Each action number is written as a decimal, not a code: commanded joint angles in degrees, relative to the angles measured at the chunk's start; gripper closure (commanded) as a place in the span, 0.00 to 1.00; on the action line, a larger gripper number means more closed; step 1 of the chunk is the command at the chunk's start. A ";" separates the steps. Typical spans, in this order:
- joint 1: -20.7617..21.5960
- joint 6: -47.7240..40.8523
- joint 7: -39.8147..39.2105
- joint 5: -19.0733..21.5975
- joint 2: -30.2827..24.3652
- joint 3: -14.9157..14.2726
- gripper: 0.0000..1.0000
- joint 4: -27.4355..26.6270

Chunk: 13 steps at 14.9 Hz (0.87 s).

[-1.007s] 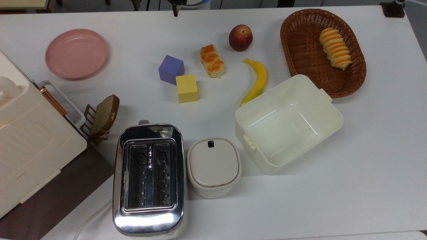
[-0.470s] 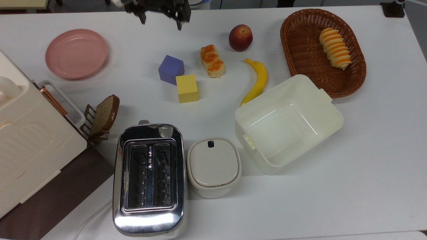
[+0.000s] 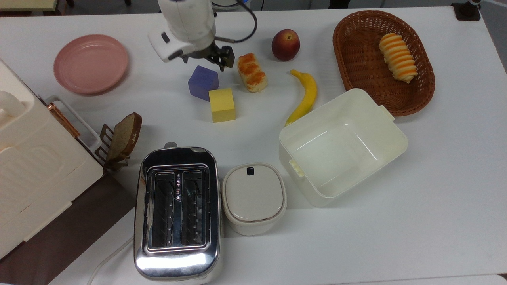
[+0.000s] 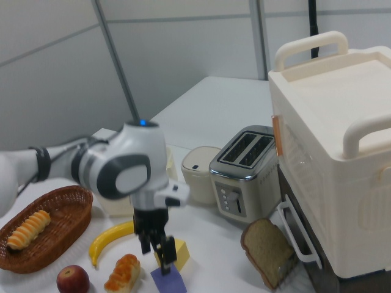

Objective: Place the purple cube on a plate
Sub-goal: 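Move the gripper down over the purple cube and close on it, then lift the purple cube and carry it over the pink plate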

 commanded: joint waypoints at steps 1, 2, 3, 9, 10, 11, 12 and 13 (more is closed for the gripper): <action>0.90 6.39 2.61 -1.78 1.21 0.07 0.00 -4.67; 0.72 7.19 2.87 -2.13 2.09 0.07 0.00 -4.67; 0.46 7.72 2.88 -2.65 3.06 -0.01 0.00 -4.67; -1.29 7.29 1.48 -5.38 2.55 -1.50 0.89 -4.32; -2.08 5.81 -0.79 -5.30 0.80 -2.90 0.93 -4.23; -2.96 4.66 -4.21 -5.21 -0.09 -4.57 0.94 -3.88; -3.49 4.21 -6.59 -5.12 -0.45 -6.58 0.94 -3.44; -4.02 4.30 -8.09 -5.12 -0.28 -9.04 0.94 -3.09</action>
